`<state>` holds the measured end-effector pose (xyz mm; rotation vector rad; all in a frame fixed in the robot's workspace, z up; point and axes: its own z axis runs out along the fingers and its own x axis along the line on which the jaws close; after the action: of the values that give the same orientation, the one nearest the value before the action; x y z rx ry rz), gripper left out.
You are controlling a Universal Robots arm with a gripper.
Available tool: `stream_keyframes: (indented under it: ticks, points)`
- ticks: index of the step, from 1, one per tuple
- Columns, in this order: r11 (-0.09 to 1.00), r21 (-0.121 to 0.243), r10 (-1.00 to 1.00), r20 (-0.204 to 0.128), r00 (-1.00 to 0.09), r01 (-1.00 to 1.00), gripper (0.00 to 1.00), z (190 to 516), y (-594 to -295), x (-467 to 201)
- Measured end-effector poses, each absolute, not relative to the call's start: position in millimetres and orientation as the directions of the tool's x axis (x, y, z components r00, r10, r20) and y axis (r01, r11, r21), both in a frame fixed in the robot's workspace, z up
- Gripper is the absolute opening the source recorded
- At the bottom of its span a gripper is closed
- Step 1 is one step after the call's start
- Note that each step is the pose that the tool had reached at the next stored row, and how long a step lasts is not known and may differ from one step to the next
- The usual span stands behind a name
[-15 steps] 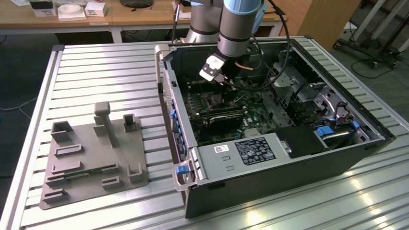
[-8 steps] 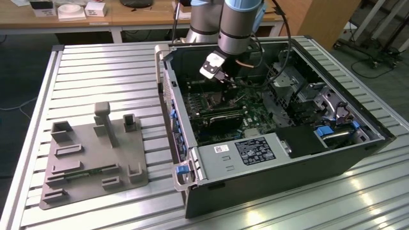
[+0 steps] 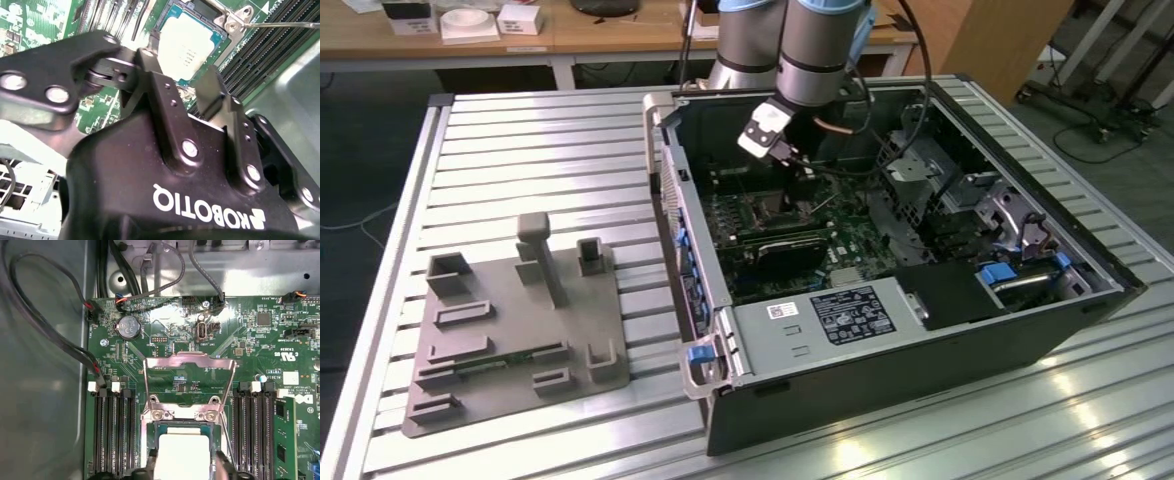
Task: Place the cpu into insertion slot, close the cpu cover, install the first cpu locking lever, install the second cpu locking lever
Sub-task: 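Place the cpu into insertion slot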
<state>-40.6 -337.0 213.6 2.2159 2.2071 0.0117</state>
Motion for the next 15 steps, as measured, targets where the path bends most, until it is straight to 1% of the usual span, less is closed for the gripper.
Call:
stream_keyframes:
  ticks: [1, 3, 5, 6, 8, 9, 11, 15]
  points:
    - [-0.004, 0.015, 1.000, -0.005, 0.004, 1.000, 0.47, 214.8, -337.0, -40.5]
    - [-0.004, 0.015, 1.000, -0.005, 0.004, 1.000, 0.47, 217.0, -337.0, -40.4]
    - [-0.004, 0.015, 1.000, -0.005, 0.004, 1.000, 0.36, 218.3, -337.0, -40.4]
    - [-0.004, 0.015, 1.000, -0.005, 0.004, 1.000, 0.36, 218.8, -337.0, -40.4]
    - [-0.004, 0.015, 1.000, -0.005, 0.004, 1.000, 0.24, 220.3, -337.0, -40.4]
    - [-0.004, 0.015, 1.000, -0.005, 0.004, 1.000, 0.24, 221.2, -337.0, -40.4]
    - [-0.004, 0.015, 1.000, -0.005, 0.004, 1.000, 0.12, 222.8, -337.0, -40.4]
    - [-0.004, 0.015, 1.000, -0.005, 0.004, 1.000, 0.10, 224.1, -336.9, -40.4]
